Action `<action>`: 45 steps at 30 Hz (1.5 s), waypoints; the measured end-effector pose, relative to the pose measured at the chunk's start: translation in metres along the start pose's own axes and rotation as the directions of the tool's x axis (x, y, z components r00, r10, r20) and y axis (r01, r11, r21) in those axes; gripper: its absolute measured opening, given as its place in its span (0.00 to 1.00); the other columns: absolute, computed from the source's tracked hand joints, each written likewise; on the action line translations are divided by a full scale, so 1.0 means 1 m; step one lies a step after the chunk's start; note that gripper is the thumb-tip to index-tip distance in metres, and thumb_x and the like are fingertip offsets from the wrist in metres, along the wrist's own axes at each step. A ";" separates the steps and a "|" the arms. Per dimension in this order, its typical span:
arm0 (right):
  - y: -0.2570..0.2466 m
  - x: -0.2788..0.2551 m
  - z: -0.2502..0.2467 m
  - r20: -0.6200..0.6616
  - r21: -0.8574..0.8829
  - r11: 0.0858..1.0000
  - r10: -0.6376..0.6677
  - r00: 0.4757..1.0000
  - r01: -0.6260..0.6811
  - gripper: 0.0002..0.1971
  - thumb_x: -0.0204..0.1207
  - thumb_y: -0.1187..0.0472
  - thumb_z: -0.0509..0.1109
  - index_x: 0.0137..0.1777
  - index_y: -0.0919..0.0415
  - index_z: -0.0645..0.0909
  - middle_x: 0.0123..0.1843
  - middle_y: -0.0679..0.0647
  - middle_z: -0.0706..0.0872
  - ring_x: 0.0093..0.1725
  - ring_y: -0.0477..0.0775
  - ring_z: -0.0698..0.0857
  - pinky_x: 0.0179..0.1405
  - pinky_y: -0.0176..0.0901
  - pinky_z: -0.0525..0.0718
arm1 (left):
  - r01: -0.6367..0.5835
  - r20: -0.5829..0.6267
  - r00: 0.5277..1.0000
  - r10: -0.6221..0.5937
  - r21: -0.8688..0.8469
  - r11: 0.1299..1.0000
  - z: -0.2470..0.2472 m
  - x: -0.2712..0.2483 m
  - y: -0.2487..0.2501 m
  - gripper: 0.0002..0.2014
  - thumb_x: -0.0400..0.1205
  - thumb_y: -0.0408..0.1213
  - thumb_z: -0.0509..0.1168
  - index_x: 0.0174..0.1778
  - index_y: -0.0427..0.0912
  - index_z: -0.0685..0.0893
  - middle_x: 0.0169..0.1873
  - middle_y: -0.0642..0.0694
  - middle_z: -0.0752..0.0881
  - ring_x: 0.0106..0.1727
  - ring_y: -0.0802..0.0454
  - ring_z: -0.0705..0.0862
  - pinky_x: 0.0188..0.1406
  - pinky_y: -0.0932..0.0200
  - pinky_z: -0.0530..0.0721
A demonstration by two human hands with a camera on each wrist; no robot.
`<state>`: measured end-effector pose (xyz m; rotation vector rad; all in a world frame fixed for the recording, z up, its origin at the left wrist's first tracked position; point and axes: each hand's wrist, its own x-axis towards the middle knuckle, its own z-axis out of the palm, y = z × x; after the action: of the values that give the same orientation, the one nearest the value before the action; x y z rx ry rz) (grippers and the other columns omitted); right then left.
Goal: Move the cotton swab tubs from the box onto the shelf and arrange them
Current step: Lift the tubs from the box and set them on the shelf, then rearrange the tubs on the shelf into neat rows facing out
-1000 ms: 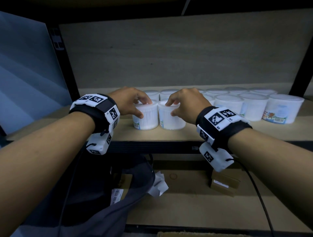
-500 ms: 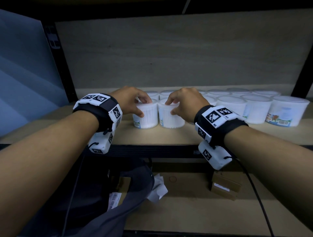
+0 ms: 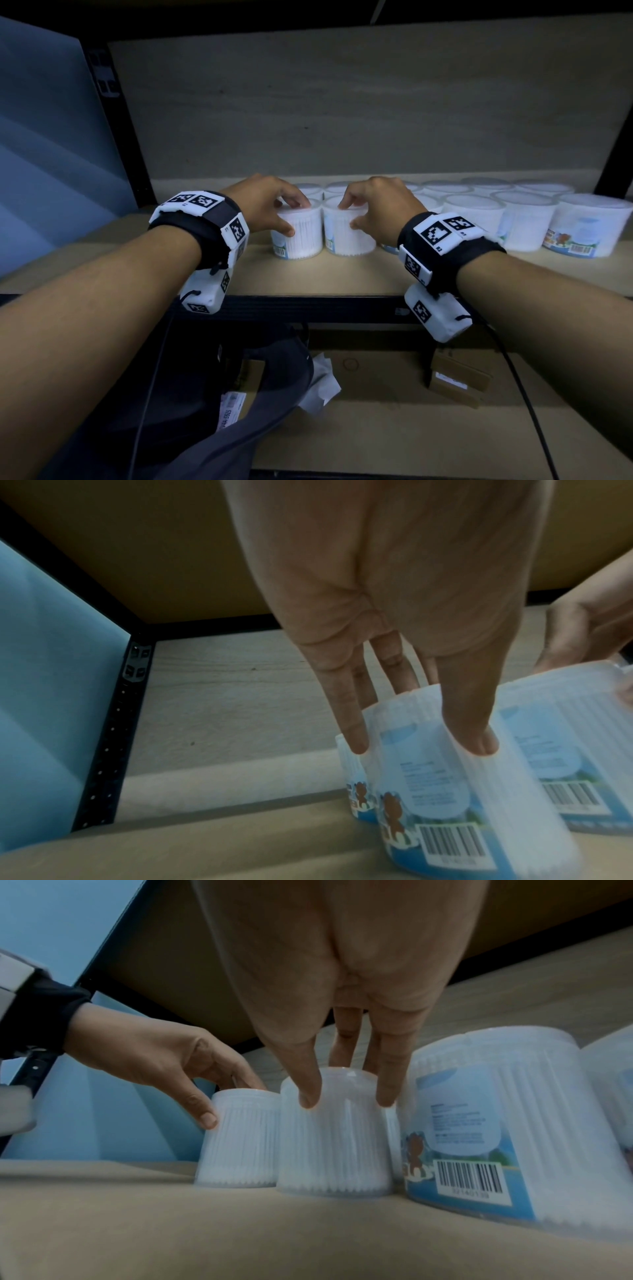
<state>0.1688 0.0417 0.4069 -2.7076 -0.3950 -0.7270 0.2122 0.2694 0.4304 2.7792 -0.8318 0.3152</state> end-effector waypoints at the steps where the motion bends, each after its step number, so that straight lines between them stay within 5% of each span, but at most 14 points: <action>1: 0.001 0.000 0.000 -0.001 -0.001 1.000 -0.001 1.000 0.001 0.15 0.70 0.69 0.77 0.53 0.51 0.88 0.56 0.51 0.87 0.57 0.50 0.84 0.52 0.37 0.77 | 0.000 -0.002 1.000 0.000 0.000 1.000 0.001 0.000 0.000 0.28 0.70 0.39 0.81 0.67 0.54 0.85 0.61 0.54 0.86 0.57 0.56 0.83 0.54 0.64 0.77; 8: 0.005 0.001 0.003 -0.009 -0.021 1.000 0.005 1.000 -0.005 0.15 0.71 0.69 0.76 0.54 0.50 0.87 0.58 0.53 0.85 0.58 0.52 0.83 0.51 0.39 0.77 | -0.020 -0.008 1.000 0.020 -0.008 1.000 0.004 0.003 -0.002 0.28 0.70 0.39 0.81 0.67 0.54 0.85 0.62 0.53 0.86 0.60 0.54 0.83 0.64 0.58 0.81; 17: 0.006 0.002 0.003 0.018 -0.024 0.999 0.038 0.999 -0.037 0.18 0.72 0.69 0.74 0.56 0.46 0.85 0.62 0.53 0.85 0.59 0.55 0.84 0.55 0.48 0.85 | -0.043 -0.041 0.998 0.044 0.038 0.998 0.005 0.003 0.002 0.28 0.72 0.37 0.80 0.69 0.49 0.84 0.62 0.52 0.85 0.55 0.60 0.80 0.55 0.69 0.73; 21: 0.009 -0.004 -0.011 0.077 0.003 1.000 0.025 0.997 -0.025 0.23 0.76 0.70 0.70 0.68 0.49 0.82 0.69 0.51 0.84 0.69 0.53 0.80 0.67 0.44 0.78 | -0.040 -0.016 0.999 0.042 0.133 0.990 0.004 0.002 0.008 0.28 0.73 0.40 0.78 0.71 0.49 0.82 0.65 0.52 0.83 0.59 0.56 0.80 0.56 0.66 0.74; 24: 0.018 -0.014 -0.026 0.070 0.019 1.000 0.022 0.997 -0.024 0.23 0.77 0.70 0.68 0.69 0.48 0.81 0.69 0.51 0.83 0.69 0.53 0.79 0.66 0.43 0.76 | -0.020 0.020 1.000 0.017 0.178 0.984 0.000 0.003 0.017 0.29 0.74 0.43 0.77 0.73 0.50 0.80 0.67 0.51 0.83 0.66 0.52 0.80 0.63 0.59 0.77; 28: 0.039 -0.025 -0.049 0.070 0.038 0.997 0.063 0.996 -0.066 0.20 0.78 0.70 0.67 0.66 0.50 0.83 0.65 0.53 0.85 0.66 0.53 0.82 0.57 0.43 0.83 | -0.061 0.033 0.998 0.055 0.207 0.977 -0.005 0.008 0.041 0.29 0.77 0.48 0.74 0.75 0.51 0.77 0.70 0.52 0.80 0.69 0.52 0.78 0.67 0.57 0.76; 38: 0.103 -0.062 -0.107 0.060 -0.084 0.984 0.164 0.985 -0.159 0.16 0.77 0.64 0.70 0.64 0.49 0.83 0.63 0.50 0.86 0.62 0.52 0.83 0.54 0.37 0.74 | -0.231 0.056 0.973 0.226 0.122 0.965 0.009 0.048 0.130 0.27 0.78 0.51 0.72 0.74 0.50 0.78 0.68 0.53 0.82 0.67 0.53 0.80 0.67 0.56 0.78; 45: 0.145 -0.082 -0.138 0.067 -0.153 0.958 0.254 0.965 -0.242 0.17 0.76 0.62 0.72 0.63 0.46 0.83 0.63 0.48 0.85 0.61 0.52 0.82 0.54 0.40 0.78 | -0.313 0.054 0.950 0.309 0.090 0.946 0.030 0.077 0.183 0.28 0.78 0.54 0.70 0.74 0.52 0.78 0.69 0.55 0.81 0.68 0.55 0.79 0.68 0.56 0.77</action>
<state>0.0893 -0.1555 0.4459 -2.8591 -0.0184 -0.5893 0.1768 0.0732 0.4496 2.7433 -1.3026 0.3634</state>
